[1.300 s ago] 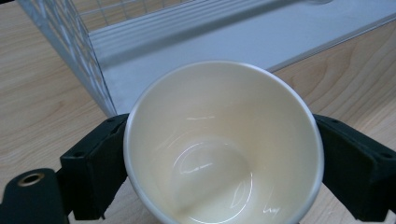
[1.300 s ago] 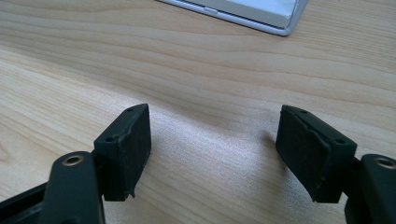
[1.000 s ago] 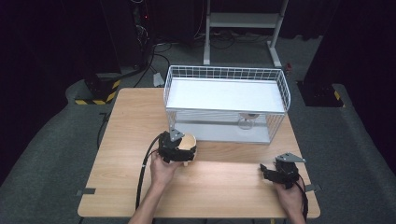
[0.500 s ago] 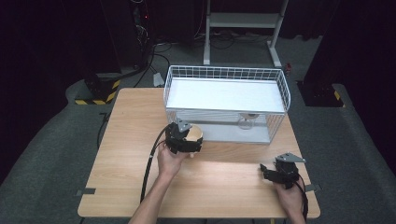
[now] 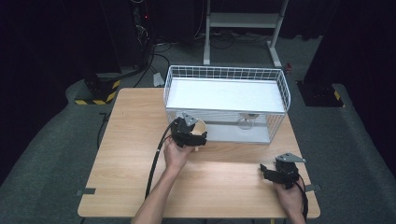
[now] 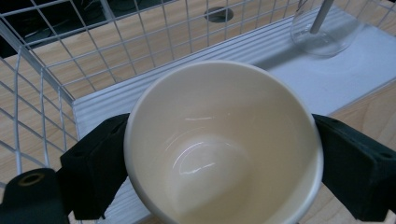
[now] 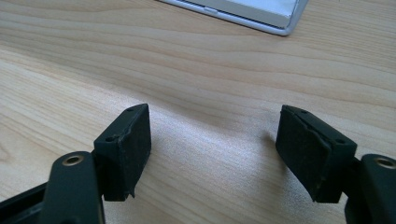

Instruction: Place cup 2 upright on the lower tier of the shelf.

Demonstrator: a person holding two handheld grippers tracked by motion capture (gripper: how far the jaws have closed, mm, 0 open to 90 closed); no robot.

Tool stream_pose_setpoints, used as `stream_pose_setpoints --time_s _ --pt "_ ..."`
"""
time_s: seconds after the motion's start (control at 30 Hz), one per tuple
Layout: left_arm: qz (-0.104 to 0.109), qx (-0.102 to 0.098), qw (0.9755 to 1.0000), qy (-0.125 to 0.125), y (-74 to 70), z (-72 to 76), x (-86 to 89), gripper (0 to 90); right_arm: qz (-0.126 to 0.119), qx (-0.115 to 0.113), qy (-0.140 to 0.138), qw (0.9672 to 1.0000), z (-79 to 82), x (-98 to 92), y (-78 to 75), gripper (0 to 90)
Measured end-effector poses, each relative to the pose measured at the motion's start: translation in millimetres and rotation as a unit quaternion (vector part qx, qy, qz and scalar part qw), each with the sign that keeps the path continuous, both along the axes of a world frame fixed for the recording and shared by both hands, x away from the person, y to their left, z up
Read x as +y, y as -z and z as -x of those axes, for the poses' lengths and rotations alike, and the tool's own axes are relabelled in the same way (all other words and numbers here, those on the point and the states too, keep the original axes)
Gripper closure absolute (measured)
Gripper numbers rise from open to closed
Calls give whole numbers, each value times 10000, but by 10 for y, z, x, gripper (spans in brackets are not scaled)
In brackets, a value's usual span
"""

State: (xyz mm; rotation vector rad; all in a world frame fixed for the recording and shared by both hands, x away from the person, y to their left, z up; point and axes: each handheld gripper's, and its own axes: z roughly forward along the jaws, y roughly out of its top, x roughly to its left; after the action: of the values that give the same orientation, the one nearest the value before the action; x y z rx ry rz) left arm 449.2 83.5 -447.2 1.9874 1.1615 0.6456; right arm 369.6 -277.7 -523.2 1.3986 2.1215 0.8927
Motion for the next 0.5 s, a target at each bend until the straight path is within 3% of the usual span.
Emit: stream_pose_setpoints --time_s 0.17,0.5 --pt "3 -35 10000 -40 28 -40 2 107 6 -8 -9 10000 -1 -1 0 269" --pt "229 -129 9995 -147 70 -114 1 106 7 -16 -11 10000 -2 -2 1 269"
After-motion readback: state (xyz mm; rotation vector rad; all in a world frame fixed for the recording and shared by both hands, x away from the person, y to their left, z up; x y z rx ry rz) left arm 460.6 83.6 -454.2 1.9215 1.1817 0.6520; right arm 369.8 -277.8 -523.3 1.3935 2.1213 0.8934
